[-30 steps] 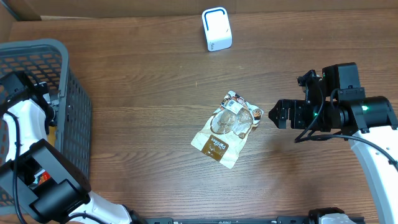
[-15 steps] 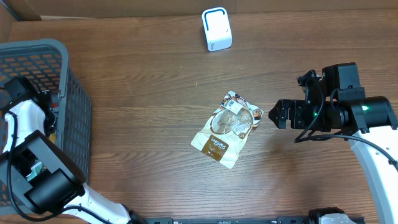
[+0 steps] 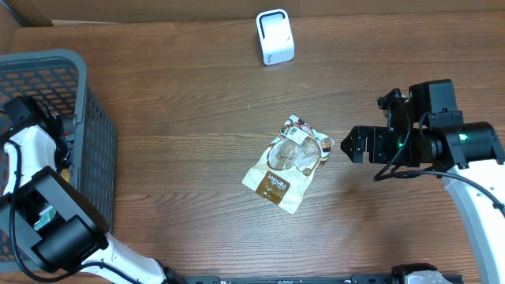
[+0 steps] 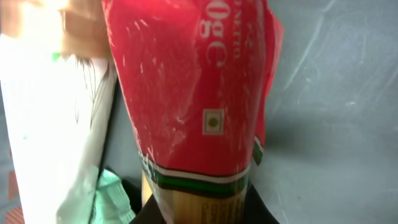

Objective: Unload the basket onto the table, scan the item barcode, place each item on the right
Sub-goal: 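Return the left gripper into the basket toward the red-capped package, then grasp the red-ended pasta package and lift it out with left gripper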

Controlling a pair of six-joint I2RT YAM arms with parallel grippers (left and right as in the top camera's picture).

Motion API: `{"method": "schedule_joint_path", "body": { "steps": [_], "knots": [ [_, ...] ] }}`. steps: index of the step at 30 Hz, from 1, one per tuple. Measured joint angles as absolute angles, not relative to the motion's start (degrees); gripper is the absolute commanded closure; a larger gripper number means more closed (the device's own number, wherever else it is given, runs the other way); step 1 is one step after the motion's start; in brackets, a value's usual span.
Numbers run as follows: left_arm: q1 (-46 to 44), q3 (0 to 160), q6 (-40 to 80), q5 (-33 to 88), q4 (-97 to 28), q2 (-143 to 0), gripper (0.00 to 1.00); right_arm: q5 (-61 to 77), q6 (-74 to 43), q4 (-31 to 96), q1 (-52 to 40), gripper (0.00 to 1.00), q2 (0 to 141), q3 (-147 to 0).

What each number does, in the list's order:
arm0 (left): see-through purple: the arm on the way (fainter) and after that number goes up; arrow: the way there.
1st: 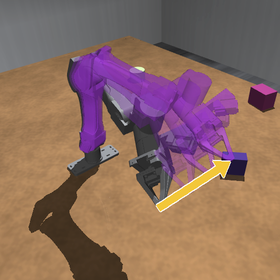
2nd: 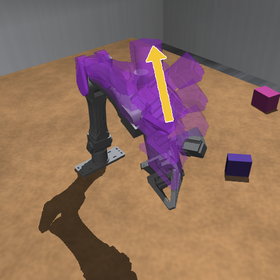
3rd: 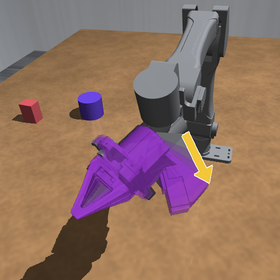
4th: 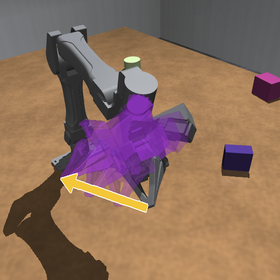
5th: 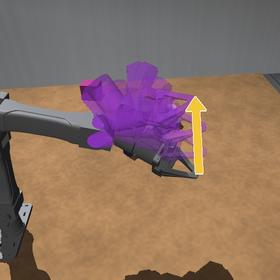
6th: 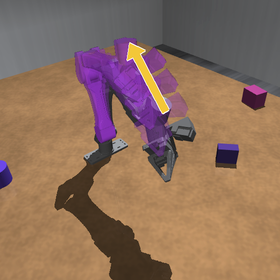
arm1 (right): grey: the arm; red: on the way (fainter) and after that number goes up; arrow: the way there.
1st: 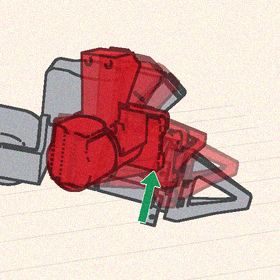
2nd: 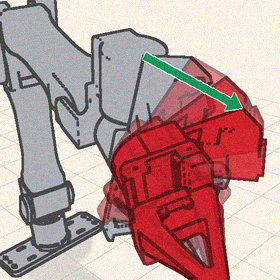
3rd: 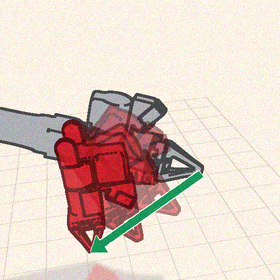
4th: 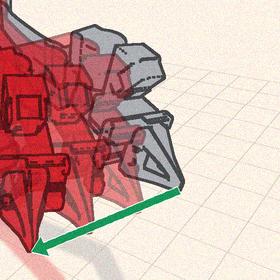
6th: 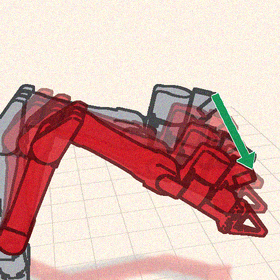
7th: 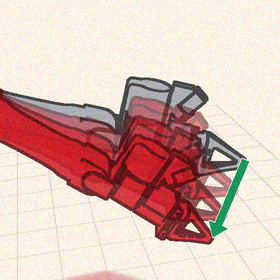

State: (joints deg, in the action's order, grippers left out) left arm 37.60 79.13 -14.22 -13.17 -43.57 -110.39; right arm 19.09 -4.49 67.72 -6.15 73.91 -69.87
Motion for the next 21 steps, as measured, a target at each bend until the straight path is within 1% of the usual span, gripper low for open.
{"method": "schedule_joint_path", "body": {
  "steps": [5,10,14,21],
  "knots": [
    [37.6,80.6,-9.9,-11.4,-48.8,-110.4,0.96,19.1,-4.5,67.7,-6.2,0.00,73.9,-69.9],
    [37.6,85.3,-6.0,-4.6,-58.5,-110.7,0.96,19.1,-4.5,67.7,-6.2,0.00,73.9,-69.9],
    [37.6,91.2,-4.6,-1.5,-64.2,-110.8,0.96,19.1,-4.5,67.7,-6.2,0.00,73.9,-69.9],
    [37.6,95.2,-2.9,1.1,-65.8,-105.4,0.96,19.1,-4.5,67.7,-6.2,0.00,73.9,-69.9]
  ]
}}
